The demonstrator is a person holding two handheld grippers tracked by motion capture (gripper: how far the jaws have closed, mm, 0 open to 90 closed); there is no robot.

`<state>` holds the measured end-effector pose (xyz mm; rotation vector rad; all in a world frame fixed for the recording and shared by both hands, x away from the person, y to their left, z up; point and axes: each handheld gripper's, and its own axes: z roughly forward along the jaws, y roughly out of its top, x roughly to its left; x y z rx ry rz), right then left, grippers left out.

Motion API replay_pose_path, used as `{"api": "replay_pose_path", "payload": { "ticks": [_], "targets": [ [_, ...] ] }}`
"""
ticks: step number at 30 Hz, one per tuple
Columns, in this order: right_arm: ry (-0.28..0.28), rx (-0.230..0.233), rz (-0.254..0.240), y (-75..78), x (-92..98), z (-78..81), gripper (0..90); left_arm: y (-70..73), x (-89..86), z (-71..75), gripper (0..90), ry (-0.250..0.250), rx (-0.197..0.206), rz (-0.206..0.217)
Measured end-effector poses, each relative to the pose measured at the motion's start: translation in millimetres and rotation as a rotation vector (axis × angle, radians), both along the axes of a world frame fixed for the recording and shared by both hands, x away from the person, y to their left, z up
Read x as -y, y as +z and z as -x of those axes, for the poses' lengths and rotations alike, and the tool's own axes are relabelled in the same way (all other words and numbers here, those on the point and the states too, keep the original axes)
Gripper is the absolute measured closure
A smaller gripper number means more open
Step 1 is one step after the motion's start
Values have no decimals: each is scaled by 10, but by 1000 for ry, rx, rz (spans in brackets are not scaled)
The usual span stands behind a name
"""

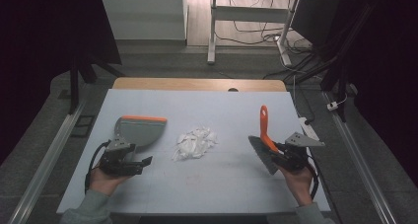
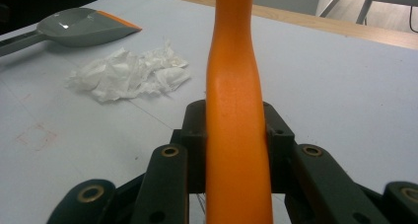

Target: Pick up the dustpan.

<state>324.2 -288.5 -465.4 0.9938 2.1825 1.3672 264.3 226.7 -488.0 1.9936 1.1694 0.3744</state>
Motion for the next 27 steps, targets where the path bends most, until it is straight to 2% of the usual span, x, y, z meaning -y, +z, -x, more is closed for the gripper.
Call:
{"api": "replay_pose_path", "payload": {
  "ticks": [18, 23, 27],
  "targets": [
    [-2, 7, -20, 29, -26, 24, 703, 59, 62, 29, 201, -29, 6, -29],
    [-5, 3, -18, 16, -30, 19, 703, 87, 82, 18, 201, -29, -1, -37],
    [-5, 3, -20, 18, -33, 21, 703, 144, 110, 10, 200, -12, -10, -44]
  ]
}}
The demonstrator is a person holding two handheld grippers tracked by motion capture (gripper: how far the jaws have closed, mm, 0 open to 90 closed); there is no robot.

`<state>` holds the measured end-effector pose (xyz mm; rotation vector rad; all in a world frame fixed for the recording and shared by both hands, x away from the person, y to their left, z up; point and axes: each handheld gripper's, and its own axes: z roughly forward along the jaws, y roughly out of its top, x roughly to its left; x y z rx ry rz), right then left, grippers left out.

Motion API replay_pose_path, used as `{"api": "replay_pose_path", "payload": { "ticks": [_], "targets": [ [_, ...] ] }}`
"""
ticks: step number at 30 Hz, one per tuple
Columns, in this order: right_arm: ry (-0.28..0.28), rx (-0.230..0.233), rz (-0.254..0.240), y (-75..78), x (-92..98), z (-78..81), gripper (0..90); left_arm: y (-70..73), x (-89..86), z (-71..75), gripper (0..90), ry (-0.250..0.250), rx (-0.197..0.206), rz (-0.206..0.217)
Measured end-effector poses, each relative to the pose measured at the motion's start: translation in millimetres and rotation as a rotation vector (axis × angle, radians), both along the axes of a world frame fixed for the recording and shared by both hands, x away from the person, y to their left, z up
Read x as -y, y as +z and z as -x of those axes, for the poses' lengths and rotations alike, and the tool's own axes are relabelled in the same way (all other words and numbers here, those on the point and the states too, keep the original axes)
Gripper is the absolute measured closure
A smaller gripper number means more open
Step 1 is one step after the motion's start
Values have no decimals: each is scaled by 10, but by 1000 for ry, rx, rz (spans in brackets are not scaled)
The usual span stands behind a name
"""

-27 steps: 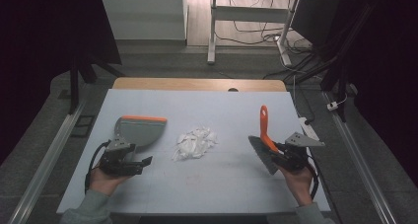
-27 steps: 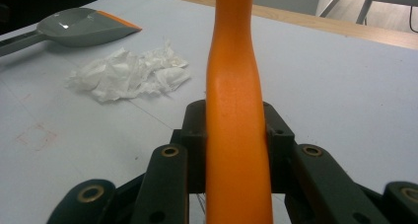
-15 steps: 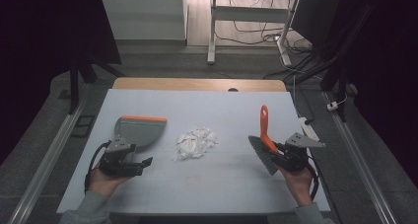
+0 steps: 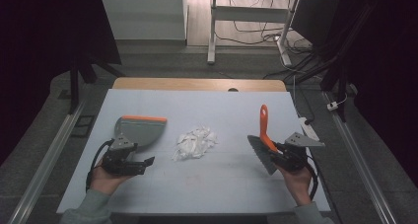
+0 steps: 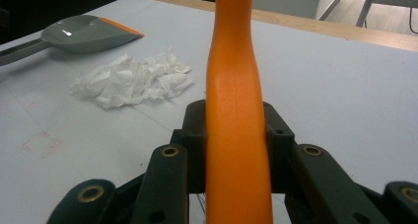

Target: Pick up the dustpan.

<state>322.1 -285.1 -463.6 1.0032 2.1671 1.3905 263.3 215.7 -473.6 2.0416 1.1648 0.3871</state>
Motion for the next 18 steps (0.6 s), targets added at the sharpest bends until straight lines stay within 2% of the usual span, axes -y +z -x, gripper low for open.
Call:
{"api": "replay_pose_path", "payload": {
  "ticks": [2, 7, 9, 14, 17, 18],
  "targets": [
    [1, -4, -3, -1, -2, -3, 703, 41, 3, 5, 200, 10, -4, -16],
    [0, -3, -5, 0, 0, -12, 703, 154, -13, -15, 199, 30, -21, -18],
    [-1, -4, -9, -3, 1, -17, 703, 184, -15, -49, 203, 55, -38, -39],
    [0, -1, -16, 4, 8, -42, 703, 234, -54, -129, 208, 106, -70, -61],
    [-4, -1, -17, 3, 11, -44, 703, 225, -117, -159, 212, 165, -87, -108],
    [-2, 3, -11, 2, 9, -51, 703, 220, -146, -167, 214, 176, -91, -110]
  ]
}}
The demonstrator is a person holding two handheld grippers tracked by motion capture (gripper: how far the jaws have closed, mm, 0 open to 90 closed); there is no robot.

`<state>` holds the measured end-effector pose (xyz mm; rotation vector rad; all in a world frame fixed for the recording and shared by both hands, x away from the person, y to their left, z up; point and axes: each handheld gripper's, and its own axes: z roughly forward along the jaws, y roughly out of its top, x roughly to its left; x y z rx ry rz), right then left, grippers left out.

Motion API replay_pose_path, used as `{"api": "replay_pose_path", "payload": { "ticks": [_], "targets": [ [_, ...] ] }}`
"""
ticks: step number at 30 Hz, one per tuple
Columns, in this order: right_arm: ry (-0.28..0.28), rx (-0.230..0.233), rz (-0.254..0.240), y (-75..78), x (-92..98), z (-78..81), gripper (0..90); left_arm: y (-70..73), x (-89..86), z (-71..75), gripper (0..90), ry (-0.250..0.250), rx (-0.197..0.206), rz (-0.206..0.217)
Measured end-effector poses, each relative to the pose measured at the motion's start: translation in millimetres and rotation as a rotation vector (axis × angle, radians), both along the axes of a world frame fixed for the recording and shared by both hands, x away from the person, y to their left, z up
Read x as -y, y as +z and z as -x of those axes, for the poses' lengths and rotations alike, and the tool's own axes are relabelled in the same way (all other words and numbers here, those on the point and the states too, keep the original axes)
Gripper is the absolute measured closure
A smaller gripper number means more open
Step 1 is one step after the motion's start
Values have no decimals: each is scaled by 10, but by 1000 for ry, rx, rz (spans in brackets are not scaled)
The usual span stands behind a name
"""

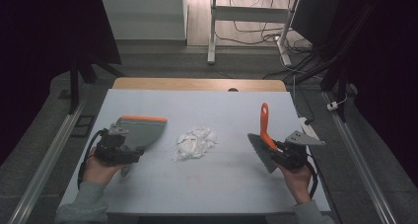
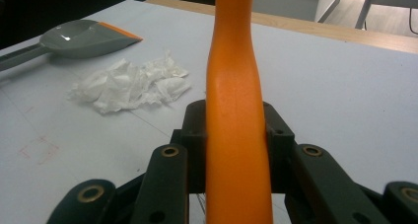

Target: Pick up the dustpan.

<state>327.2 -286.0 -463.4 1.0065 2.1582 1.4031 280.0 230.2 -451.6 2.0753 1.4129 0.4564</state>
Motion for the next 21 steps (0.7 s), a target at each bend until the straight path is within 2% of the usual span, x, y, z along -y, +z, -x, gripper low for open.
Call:
{"api": "replay_pose_path", "payload": {
  "ticks": [3, 8, 13, 17, 21],
  "targets": [
    [0, 1, 5, 1, -5, -7, 703, -11, -67, -33, 215, 28, -22, 1],
    [4, 4, 8, 4, -28, 5, 703, -43, -104, -46, 214, 38, -37, -6],
    [8, 4, 14, 2, -44, 12, 703, -156, -137, -95, 198, 86, -86, -35],
    [5, 6, 11, 1, -33, 10, 703, -242, -175, -131, 149, 122, -104, -9],
    [6, 5, 10, 0, -38, 10, 703, -330, -194, -160, 148, 133, -128, 2]
  ]
}}
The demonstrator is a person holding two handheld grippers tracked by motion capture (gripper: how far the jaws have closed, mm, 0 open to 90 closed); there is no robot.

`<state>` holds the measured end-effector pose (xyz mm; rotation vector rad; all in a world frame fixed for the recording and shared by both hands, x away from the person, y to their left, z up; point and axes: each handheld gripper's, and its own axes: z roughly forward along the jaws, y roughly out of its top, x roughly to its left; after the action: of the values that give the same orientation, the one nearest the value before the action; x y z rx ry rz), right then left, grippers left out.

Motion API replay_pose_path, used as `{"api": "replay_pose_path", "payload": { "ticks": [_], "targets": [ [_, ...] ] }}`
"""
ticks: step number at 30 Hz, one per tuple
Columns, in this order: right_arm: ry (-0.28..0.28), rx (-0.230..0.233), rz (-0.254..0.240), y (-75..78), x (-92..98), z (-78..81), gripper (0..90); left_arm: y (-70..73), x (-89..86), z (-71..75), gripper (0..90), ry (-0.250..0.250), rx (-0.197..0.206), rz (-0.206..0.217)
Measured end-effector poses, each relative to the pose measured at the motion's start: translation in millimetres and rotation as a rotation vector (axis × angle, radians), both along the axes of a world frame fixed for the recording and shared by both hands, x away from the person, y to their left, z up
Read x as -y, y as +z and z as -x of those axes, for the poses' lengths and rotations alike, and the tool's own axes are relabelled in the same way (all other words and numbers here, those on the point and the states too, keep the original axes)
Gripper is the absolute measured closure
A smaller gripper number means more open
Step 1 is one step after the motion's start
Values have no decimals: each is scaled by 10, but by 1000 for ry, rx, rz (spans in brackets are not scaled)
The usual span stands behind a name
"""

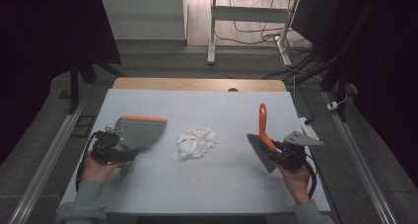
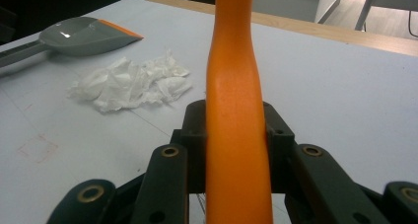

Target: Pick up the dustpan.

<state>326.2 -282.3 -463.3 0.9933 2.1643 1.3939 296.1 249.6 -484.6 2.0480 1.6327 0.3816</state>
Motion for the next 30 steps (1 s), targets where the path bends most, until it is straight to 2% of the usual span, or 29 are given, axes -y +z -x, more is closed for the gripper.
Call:
{"api": "replay_pose_path", "payload": {
  "ticks": [7, 11, 16, 18, 21, 24, 26, 28, 30],
  "targets": [
    [1, -2, 10, -11, -23, 1, 703, -160, 26, -65, 163, 8, -29, 8],
    [-10, -3, 7, -12, -13, -2, 703, -203, 42, -79, 213, 23, -15, -9],
    [-26, -6, -8, -16, 6, -5, 703, -246, 41, -91, 275, 29, -9, 8],
    [-27, -6, -8, -18, 7, -6, 703, -263, 44, -97, 285, 30, -13, 11],
    [-27, -5, -5, -19, 3, -6, 703, -284, 40, -106, 359, 49, -24, 3],
    [-26, -4, -2, -20, 0, -4, 703, -292, 47, -107, 377, 64, -33, -5],
    [-27, -3, -1, -20, 1, -4, 703, -301, 53, -112, 382, 67, -36, -2],
    [-28, -4, -3, -20, 4, -5, 703, -332, 36, -126, 385, 70, -41, 26],
    [-30, -4, -2, -21, 7, -7, 703, -345, 27, -127, 392, 70, -43, 34]
  ]
}}
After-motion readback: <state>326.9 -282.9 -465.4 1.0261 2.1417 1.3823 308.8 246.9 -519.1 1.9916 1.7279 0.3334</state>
